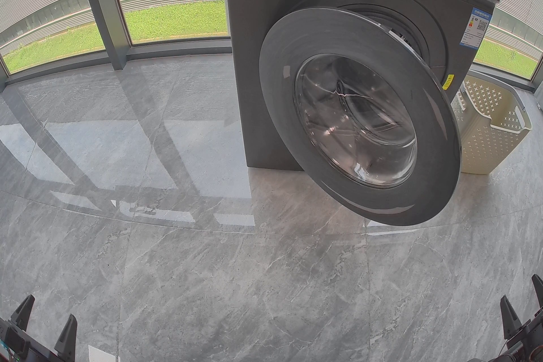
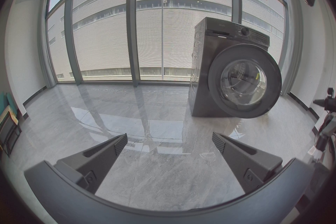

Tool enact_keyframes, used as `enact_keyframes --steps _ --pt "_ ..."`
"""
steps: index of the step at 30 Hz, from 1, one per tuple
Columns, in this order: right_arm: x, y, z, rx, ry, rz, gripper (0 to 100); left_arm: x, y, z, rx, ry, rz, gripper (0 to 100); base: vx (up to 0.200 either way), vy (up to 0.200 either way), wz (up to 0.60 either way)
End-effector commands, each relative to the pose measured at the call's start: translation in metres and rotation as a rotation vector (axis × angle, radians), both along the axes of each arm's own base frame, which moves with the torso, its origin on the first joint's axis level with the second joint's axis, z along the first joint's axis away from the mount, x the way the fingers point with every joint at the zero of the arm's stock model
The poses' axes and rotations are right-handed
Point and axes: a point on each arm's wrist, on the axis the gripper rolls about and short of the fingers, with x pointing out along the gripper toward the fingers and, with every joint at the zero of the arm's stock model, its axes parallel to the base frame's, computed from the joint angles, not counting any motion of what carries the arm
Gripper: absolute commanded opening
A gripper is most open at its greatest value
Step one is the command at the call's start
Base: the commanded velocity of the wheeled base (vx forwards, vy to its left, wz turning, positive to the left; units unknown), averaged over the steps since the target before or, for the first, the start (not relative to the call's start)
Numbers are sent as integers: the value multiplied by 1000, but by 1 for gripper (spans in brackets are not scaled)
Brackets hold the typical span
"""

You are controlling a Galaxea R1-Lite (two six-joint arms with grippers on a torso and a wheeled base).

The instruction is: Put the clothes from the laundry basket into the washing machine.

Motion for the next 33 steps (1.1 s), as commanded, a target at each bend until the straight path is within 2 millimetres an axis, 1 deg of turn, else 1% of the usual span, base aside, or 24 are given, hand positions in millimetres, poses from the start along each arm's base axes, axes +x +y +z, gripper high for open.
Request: enact_keyframes --steps 1,8,12,13,14,17,18,19,21,23,25,26,28,30,32,33 --pt "0 0 -5 0 1 -1 100 -5 0 -6 42 -69 -51 100 0 0 0" --pt "0 0 -5 6 2 -8 100 -5 0 -6 41 -71 -41 100 0 0 0" --pt "0 0 -5 12 0 -14 100 -5 0 -6 38 -71 -40 100 0 -200 0" --pt "-1 0 0 12 -29 -16 100 -5 0 -6 37 -71 -41 100 0 -200 0" --pt "-3 0 9 13 -80 -15 100 -5 0 -6 36 -71 -41 100 0 -200 0" --pt "-19 -1 53 44 -252 -5 100 -5 0 -6 41 -71 -41 100 0 -200 0" --pt "-20 -1 59 43 -240 -2 100 -5 0 -6 42 -71 -40 100 0 -200 0" --pt "-15 0 63 40 -178 14 100 -5 0 -6 47 -71 -40 100 0 -200 0" --pt "-4 1 64 36 -71 68 100 -5 0 -6 50 -72 -42 100 0 -200 0" --pt "14 3 67 41 41 138 100 -5 0 -6 50 -72 -42 100 0 -200 0" --pt "36 5 75 58 124 199 100 -5 0 -6 50 -72 -42 100 0 -200 0" --pt "47 5 78 61 140 217 100 -5 0 -6 50 -72 -42 100 0 -200 0" --pt "76 7 87 62 166 264 100 -5 0 -6 50 -72 -42 100 0 -200 0" --pt "99 10 90 59 184 306 100 -5 0 -6 51 -74 -42 100 0 -200 0" --pt "121 20 92 64 190 386 100 -5 0 -6 50 -72 -42 100 0 -200 0" --pt "131 28 93 70 192 439 100 -5 0 -6 50 -72 -42 100 0 -200 0"
